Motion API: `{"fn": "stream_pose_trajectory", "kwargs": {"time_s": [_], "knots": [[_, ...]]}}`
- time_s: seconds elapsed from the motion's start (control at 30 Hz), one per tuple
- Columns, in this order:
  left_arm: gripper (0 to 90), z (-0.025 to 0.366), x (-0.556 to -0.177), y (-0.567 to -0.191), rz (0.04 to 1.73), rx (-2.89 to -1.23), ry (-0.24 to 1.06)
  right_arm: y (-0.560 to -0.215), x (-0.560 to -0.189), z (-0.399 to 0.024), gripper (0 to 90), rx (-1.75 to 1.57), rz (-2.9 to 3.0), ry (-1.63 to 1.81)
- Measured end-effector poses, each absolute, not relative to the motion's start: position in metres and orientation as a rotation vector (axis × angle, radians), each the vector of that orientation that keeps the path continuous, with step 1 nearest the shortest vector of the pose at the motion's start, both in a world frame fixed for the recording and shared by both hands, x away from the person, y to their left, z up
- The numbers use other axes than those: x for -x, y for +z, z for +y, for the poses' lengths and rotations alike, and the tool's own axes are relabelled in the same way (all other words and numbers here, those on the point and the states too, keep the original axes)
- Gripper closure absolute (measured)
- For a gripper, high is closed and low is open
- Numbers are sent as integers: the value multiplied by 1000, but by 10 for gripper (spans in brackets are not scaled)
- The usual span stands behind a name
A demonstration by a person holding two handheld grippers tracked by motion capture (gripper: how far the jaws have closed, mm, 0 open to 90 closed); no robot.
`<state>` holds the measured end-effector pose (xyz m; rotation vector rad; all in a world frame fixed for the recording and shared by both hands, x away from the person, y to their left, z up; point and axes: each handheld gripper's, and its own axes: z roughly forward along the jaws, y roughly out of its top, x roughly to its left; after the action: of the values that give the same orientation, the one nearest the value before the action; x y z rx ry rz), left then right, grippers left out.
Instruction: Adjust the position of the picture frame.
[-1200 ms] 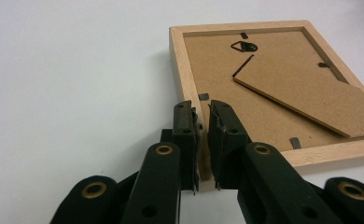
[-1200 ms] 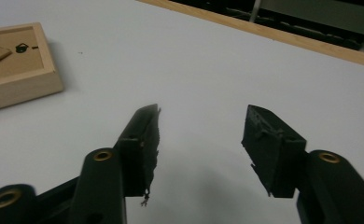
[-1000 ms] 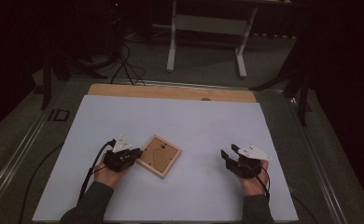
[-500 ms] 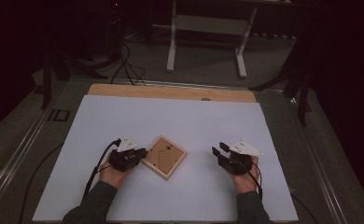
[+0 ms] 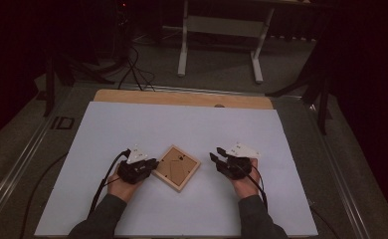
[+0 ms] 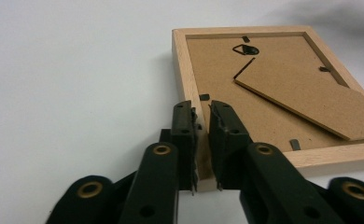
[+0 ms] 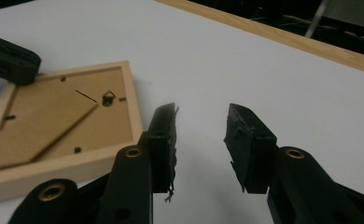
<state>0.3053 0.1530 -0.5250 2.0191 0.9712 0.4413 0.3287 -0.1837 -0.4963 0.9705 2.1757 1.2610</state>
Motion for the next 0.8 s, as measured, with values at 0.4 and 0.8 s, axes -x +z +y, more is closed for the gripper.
{"fn": "stream_pose_trajectory", "kwargs": {"time_s": [0.4, 0.8], "knots": [[740, 169, -291, -513, 967, -1972, 388, -514, -342, -143, 637, -921, 2321, 1259], [896, 176, -279, -514, 958, -2009, 421, -523, -349, -138, 780, -953, 2371, 1262]]}}
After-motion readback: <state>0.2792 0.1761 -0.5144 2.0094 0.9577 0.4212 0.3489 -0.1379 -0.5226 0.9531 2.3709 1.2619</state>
